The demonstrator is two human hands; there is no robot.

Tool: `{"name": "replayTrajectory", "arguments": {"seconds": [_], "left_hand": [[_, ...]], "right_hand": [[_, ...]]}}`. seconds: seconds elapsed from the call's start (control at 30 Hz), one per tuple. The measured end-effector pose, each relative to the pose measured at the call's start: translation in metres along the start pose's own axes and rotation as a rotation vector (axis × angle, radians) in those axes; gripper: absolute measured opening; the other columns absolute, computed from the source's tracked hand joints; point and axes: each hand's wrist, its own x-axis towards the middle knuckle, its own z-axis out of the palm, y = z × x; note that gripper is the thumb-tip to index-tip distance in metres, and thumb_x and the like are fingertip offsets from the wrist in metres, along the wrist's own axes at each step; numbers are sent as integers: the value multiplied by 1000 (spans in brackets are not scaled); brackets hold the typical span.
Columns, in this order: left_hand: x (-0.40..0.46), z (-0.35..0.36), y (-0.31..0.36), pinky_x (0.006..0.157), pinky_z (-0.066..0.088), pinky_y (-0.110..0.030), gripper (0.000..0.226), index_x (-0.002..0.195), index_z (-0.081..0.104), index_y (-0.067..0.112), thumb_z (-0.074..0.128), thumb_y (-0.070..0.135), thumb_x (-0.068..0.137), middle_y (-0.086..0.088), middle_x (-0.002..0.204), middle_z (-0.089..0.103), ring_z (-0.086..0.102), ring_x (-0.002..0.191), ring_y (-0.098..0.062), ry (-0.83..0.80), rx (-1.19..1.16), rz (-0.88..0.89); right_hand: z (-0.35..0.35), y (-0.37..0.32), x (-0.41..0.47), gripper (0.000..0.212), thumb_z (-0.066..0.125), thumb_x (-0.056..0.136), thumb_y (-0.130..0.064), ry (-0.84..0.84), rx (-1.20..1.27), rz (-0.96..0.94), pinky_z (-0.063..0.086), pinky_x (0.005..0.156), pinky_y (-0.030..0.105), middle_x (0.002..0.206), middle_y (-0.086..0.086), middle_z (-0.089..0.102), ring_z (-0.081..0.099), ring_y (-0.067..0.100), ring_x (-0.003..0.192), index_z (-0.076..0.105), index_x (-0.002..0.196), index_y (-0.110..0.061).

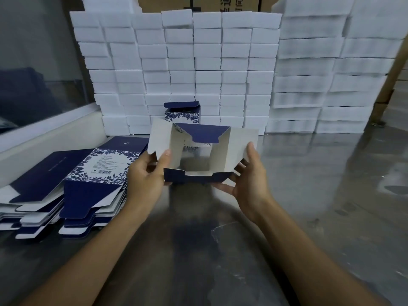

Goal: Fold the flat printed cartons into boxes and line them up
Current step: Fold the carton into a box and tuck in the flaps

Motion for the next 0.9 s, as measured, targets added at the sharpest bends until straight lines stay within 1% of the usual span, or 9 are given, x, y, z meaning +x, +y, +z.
{"name": "replayTrajectory", "arguments": {"seconds": [0.13,0.27,0.37,0.43,0.57,0.63,0.73,0.83,0.9], "left_hand": [[0,1,-2,54,58,-28,16,82,66,22,63,33,94,-4,76,63,67,77,-30,10,57,15],[-3,0,0,76,57,-55,29,82,67,10,62,35,94,-6,73,63,67,80,-38,-6,114,48],[-5,0,2,74,54,-58,50,77,64,-2,57,46,91,-21,73,65,65,75,-42,47,122,88],[-6,0,3,71,53,-58,58,77,61,-7,51,49,90,-26,74,63,62,75,-44,86,149,129],[-6,-3,2,68,53,-57,56,73,55,-8,51,43,97,-27,70,59,59,71,-44,128,182,150],[-4,-4,0,67,54,-40,59,74,56,-9,48,46,94,-25,70,59,59,69,-37,134,172,144],[-2,-5,-1,56,39,-16,50,74,57,-6,50,36,100,-6,63,55,52,59,-5,197,218,173],[-2,-4,-4,71,57,-41,33,84,60,7,50,33,101,-2,73,63,64,74,-18,172,192,137],[-2,-3,-3,72,56,-50,28,87,59,11,49,33,101,-1,77,63,65,78,-28,163,210,136]], "right_hand": [[1,3,-2,21,49,105,-37,166,-256,-326,59,54,31,97,5,71,75,15,77,51,121,-25],[-1,6,-5,35,54,103,-19,254,-358,-634,56,47,25,105,0,69,72,13,70,38,116,-48],[2,5,-7,40,53,104,-20,245,-440,-753,53,45,24,105,-1,67,68,14,65,44,100,-59],[5,5,-8,39,52,104,-20,244,-539,-824,54,45,32,93,-17,66,65,15,62,50,98,-58],[2,9,-6,46,43,102,0,186,-582,-751,54,49,34,82,-28,66,63,14,67,66,97,-39],[0,9,-4,60,36,92,14,120,-493,-637,52,50,26,85,-21,69,64,15,74,72,93,-33],[1,9,-2,72,31,78,25,-9,-466,-465,54,56,23,103,-6,70,65,15,90,72,97,-31],[1,14,-2,62,44,79,17,-94,-562,-368,52,67,19,118,3,66,64,16,99,64,115,-29],[-1,16,-4,55,56,74,-5,-138,-567,-312,53,72,19,114,-1,67,63,12,98,63,122,-31]]}}
